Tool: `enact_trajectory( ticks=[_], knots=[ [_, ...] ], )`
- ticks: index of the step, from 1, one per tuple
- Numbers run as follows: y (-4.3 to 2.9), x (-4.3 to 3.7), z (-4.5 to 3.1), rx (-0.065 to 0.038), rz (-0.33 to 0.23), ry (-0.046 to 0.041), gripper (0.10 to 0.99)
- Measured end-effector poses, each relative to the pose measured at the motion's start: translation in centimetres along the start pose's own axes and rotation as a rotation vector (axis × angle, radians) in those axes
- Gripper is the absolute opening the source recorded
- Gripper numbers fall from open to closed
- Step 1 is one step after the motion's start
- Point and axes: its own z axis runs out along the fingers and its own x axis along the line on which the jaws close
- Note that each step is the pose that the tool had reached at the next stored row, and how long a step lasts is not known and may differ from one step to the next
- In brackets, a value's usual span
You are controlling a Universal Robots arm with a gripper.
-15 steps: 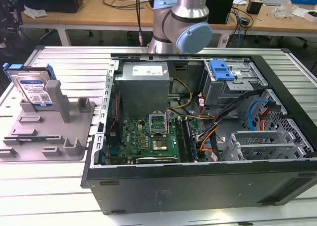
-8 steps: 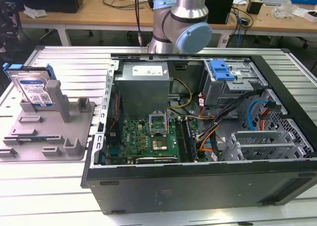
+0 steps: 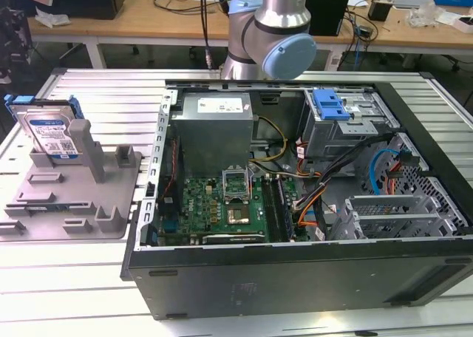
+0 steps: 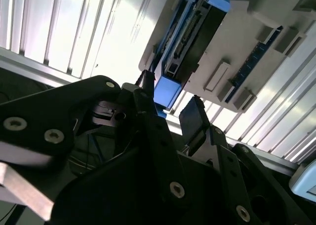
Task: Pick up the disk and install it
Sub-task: 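Pick up the disk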
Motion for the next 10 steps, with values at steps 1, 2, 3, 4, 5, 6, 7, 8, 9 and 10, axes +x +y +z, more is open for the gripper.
enact_trajectory(
  ticks=[1, 2, 3, 4, 5, 6, 7, 8, 9, 10],
  knots=[
    [0.0, 0.01, 0.09, 0.0, -0.005, 0.0001, 0.482],
    [0.0, 0.02, 0.18, 0.0, -0.012, 0.0, 0.482],
    [0.0, 0.03, 0.27, 0.0, -0.017, 0.0001, 0.482],
    [0.0, 0.03, 0.32, 0.0, -0.021, 0.0001, 0.482],
    [0.0, 0.03, 0.37, 0.0, -0.027, 0.0001, 0.482],
    [0.0, 0.03, 0.42, 0.0, -0.032, 0.0001, 0.482],
    [0.0, 0.03, 0.47, 0.0, -0.038, 0.0002, 0.482],
    [0.0, 0.03, 0.51, 0.0, -0.044, 0.0002, 0.482],
    [0.01, 0.04, 0.61, 0.0, -0.053, 0.0002, 0.482],
    [0.02, 0.04, 0.71, 0.0, -0.06, 0.0002, 0.482]
  ],
)
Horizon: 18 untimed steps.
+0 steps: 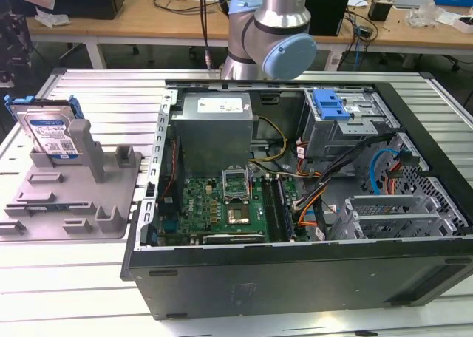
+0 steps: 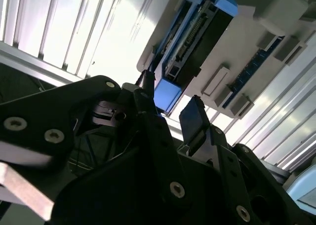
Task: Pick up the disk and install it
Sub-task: 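Pick up the disk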
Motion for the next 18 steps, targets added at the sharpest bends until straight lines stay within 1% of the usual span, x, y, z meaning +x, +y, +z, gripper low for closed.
enact_trajectory(
  ticks=[3, 10, 18],
  knots=[
    [0.13, 0.02, 0.23, 0.0, -0.017, 0.0001, 0.482],
    [0.17, 0.26, 0.4, 0.0, -0.023, 0.0005, 0.482],
    [0.16, 0.27, 1.07, 0.0, -0.027, 0.0004, 0.482]
  ],
)
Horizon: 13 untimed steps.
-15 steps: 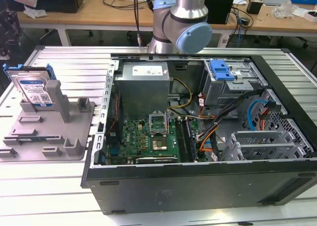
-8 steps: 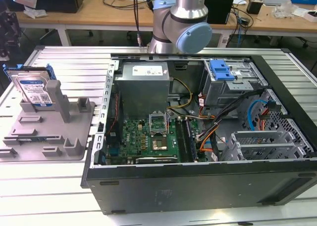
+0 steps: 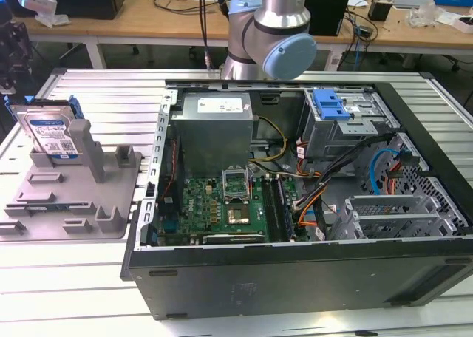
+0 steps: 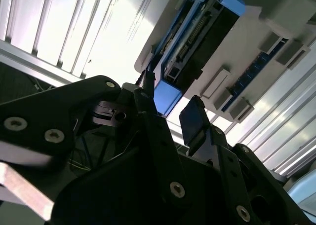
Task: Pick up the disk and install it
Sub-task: 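Pick up the disk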
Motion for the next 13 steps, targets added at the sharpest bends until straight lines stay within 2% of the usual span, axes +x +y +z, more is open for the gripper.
enact_trajectory(
  ticks=[13],
  knots=[
    [0.01, 0.0, 1.09, 0.0, -0.006, 0.0, 0.482]
  ],
)
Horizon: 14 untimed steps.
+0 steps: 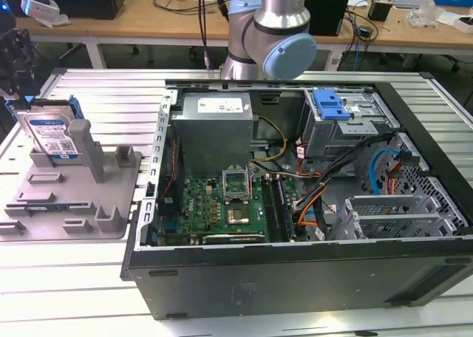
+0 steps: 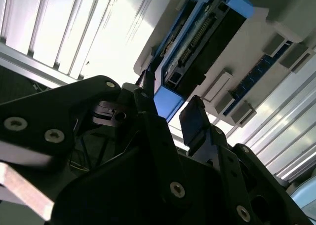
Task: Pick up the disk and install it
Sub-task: 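Pick up the disk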
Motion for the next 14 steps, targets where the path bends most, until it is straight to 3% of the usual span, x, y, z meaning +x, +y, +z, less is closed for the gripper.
enact_trajectory(
  ticks=[14],
  knots=[
    [0.15, 0.0, 1.31, 0.0, -0.005, 0.0, 0.482]
  ],
)
